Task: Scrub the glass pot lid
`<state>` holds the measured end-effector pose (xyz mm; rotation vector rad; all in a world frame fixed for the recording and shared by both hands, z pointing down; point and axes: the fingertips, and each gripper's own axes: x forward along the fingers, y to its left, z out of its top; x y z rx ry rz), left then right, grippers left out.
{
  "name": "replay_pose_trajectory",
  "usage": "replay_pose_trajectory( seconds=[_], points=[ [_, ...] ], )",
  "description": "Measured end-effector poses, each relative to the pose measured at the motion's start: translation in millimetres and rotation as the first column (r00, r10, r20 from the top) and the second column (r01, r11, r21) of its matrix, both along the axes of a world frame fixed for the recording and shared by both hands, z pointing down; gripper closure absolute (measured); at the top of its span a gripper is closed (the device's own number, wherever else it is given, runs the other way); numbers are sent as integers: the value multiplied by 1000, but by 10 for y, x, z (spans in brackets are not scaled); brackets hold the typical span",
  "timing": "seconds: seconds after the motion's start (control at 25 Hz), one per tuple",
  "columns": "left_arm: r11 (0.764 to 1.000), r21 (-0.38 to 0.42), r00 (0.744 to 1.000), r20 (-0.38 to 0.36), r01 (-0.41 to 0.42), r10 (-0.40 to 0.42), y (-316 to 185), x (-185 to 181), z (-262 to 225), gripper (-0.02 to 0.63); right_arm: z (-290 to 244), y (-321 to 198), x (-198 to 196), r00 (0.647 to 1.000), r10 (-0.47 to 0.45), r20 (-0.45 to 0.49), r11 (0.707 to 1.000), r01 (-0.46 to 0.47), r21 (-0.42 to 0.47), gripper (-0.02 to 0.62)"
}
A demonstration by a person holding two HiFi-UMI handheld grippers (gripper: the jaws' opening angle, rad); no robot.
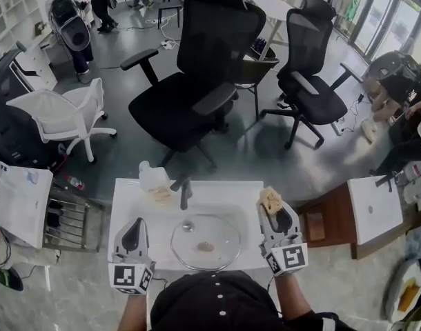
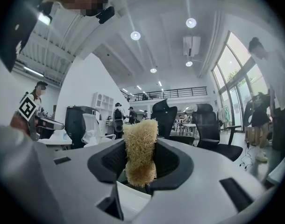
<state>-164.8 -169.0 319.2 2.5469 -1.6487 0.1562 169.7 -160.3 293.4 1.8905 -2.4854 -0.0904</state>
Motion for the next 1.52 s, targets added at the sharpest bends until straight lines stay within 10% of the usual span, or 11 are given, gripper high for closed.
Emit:
replay_pose_trajectory(
  seconds=[1.52],
  points=[
    [999,44,1000,20,-14,13,40,98,-150,580,-31,60,-309,994,-94,-50,996,94,-3,436]
  ],
)
